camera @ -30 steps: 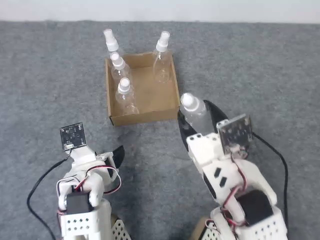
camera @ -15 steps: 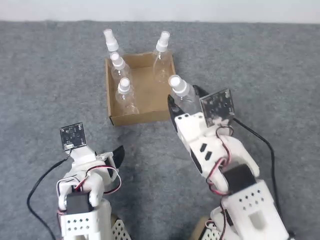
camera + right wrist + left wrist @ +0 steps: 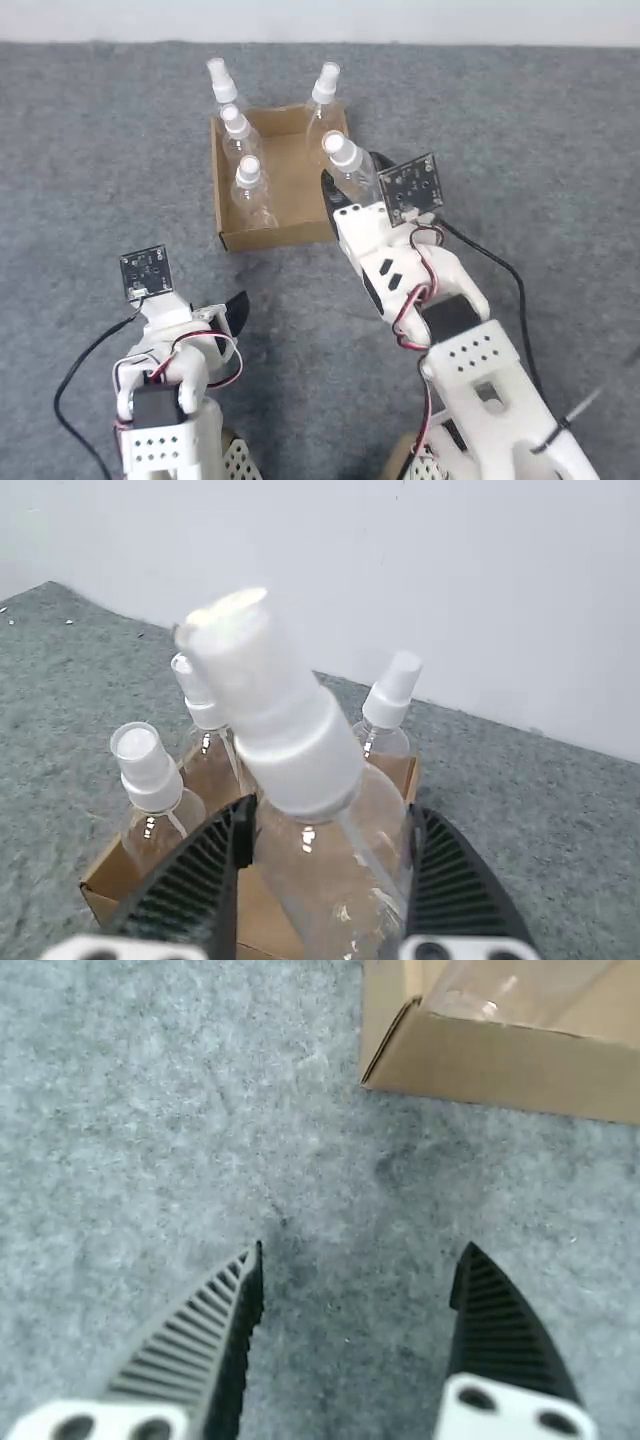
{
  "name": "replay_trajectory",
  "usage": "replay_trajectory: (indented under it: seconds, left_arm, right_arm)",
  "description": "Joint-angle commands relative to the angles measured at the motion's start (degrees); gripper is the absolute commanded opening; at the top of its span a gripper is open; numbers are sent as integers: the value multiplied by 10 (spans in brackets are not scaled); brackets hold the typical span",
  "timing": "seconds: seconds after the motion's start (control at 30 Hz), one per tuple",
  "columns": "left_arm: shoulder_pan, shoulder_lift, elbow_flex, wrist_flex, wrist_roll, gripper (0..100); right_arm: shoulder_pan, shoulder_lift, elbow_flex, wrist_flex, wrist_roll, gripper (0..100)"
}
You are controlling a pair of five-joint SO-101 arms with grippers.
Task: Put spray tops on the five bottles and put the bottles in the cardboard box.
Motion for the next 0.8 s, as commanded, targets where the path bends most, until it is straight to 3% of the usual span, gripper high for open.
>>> replay_trajectory:
  seconds: [0.0, 0.37, 0.57, 0.77]
  left_arm:
    - [1, -10, -5, 3, -3, 283]
    - [1, -10, -5, 3, -3, 283]
    - [1, -10, -5, 3, -3, 283]
    - [1, -10, -5, 3, -3, 283]
  right_arm:
    - [-13, 39, -64, -36, 3, 88]
    - [-22, 164, -161, -37, 1, 88]
    - [-20, 230, -203, -38, -43, 88]
    - [-20, 282, -207, -116, -45, 86]
